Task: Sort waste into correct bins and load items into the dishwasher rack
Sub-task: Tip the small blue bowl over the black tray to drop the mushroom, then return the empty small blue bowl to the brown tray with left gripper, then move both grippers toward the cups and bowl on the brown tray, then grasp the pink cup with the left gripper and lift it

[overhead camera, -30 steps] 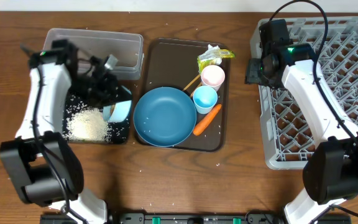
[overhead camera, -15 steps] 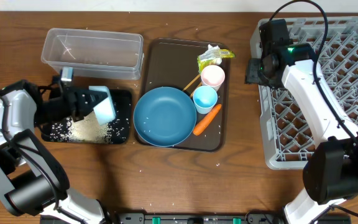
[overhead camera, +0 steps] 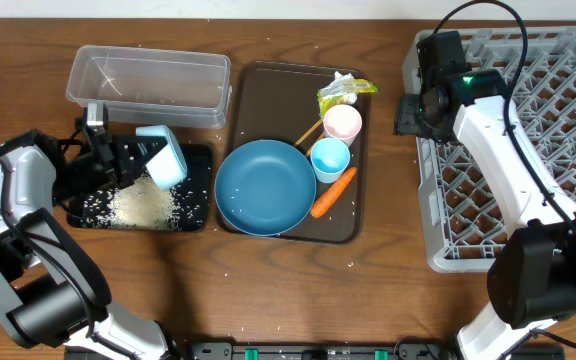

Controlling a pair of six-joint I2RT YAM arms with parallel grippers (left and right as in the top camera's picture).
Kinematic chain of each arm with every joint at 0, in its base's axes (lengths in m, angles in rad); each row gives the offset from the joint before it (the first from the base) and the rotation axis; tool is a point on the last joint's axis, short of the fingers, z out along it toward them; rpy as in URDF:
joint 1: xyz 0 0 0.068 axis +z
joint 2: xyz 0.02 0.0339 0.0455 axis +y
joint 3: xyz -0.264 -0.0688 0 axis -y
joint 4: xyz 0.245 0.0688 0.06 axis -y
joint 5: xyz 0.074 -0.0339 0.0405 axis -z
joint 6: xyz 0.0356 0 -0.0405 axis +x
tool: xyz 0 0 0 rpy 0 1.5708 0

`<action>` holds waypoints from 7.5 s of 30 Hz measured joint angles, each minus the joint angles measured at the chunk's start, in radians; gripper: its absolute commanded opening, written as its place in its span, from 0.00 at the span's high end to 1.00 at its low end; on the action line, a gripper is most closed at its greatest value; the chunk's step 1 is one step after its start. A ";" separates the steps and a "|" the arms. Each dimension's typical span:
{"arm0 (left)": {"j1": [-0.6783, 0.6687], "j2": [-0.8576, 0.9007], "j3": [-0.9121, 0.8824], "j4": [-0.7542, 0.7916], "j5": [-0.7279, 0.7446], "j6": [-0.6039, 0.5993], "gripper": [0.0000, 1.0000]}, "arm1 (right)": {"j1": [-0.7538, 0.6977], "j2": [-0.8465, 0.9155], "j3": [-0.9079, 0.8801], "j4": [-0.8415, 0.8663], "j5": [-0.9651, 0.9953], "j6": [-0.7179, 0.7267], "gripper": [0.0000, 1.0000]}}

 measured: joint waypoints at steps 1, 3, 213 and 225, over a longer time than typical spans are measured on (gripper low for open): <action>0.000 0.000 0.000 0.003 0.003 0.000 0.94 | 0.000 0.000 0.000 0.000 0.000 0.000 0.35; 0.000 0.000 0.000 0.008 0.009 0.002 0.94 | 0.000 0.000 0.000 0.000 0.000 0.000 0.35; -1.006 -0.114 0.278 0.444 -1.519 -0.518 0.20 | 0.128 0.124 -0.012 0.224 -0.188 0.058 0.37; -1.006 0.009 0.289 0.770 -1.350 -0.529 0.11 | -0.028 -0.087 -0.014 0.225 -0.187 0.056 0.33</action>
